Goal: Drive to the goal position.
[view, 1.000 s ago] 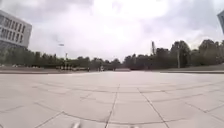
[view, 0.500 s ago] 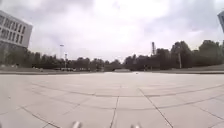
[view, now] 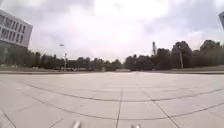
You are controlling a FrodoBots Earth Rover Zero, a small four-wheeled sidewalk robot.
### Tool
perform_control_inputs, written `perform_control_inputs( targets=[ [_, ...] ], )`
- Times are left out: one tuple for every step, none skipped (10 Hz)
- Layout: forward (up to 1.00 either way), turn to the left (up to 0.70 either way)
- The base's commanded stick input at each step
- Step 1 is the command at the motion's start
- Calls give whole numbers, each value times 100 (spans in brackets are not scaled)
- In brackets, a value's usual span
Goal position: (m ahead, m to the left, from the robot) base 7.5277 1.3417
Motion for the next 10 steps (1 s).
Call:
perform_control_inputs(
  targets=[
    [70,0],
    [70,-19],
    [70,-30],
    [70,-30],
    [70,-26],
    [70,-11],
    [70,0],
    [70,0],
    [70,0],
    [70,0]
  ],
)
